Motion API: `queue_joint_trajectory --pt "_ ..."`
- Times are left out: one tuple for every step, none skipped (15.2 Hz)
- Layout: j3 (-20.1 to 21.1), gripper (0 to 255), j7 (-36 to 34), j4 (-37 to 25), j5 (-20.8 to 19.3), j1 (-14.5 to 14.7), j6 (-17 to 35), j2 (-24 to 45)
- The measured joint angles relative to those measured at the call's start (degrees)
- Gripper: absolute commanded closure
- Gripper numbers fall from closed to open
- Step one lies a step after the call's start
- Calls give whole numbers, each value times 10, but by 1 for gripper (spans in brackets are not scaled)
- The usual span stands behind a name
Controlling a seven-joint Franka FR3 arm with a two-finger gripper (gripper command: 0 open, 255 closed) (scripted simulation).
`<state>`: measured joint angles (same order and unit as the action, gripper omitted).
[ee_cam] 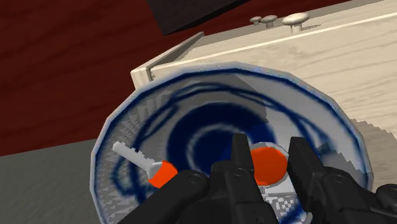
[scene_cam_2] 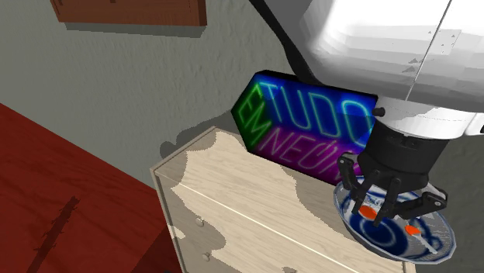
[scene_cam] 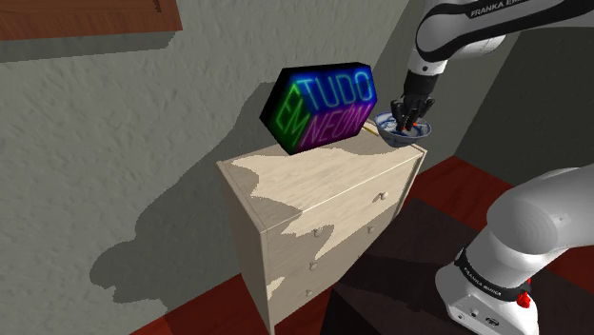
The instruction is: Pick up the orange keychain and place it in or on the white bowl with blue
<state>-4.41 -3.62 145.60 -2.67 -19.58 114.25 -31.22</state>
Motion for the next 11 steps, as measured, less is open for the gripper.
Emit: queue_joint_trajectory --pt "0 255 0 0 0 0 1 0" --pt "0 255 0 1 0 0 1 0" --pt "0 255 0 1 0 0 1 0" --pt "0 0 0 1 0 0 1 0" --pt "0 0 0 1 0 0 1 0" --pt "0 0 0 1 0 0 1 0" --pt "0 0 0 1 0 0 1 0" --pt "0 0 0 1 0 0 1 0" --pt "0 0 0 1 0 0 1 0" --pt "0 0 0 1 0 0 1 0" --pt "1 0 0 -8 1 0 -8 0"
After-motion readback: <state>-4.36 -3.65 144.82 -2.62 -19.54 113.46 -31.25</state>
